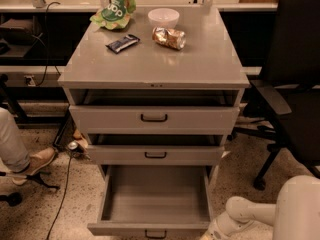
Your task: Close bottom drawer
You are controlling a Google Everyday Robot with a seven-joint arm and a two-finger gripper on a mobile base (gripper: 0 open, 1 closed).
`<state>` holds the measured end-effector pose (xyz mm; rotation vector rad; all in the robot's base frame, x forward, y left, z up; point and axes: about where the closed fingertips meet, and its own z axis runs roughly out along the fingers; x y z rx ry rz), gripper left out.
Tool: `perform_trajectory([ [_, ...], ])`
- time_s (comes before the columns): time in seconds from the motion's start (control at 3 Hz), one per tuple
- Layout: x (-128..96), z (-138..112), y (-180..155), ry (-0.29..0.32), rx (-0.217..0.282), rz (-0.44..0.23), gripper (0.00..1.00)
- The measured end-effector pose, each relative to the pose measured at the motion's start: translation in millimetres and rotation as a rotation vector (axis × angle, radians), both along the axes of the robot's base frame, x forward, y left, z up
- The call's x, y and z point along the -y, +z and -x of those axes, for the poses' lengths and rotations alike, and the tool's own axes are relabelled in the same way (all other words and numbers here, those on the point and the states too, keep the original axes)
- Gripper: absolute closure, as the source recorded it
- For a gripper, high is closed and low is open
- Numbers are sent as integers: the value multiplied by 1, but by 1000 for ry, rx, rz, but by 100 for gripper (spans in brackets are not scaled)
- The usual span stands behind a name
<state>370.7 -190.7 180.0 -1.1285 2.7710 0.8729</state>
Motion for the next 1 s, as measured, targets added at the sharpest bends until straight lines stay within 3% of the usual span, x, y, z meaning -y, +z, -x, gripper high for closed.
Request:
perform_trajectory([
  [0.33, -16, -14, -19, -4, 90, 6, 100],
  [0.67, -20, -20, -24, -12, 124, 6, 100],
  [1.0, -31, -42, -29, -46, 208, -10, 100],
])
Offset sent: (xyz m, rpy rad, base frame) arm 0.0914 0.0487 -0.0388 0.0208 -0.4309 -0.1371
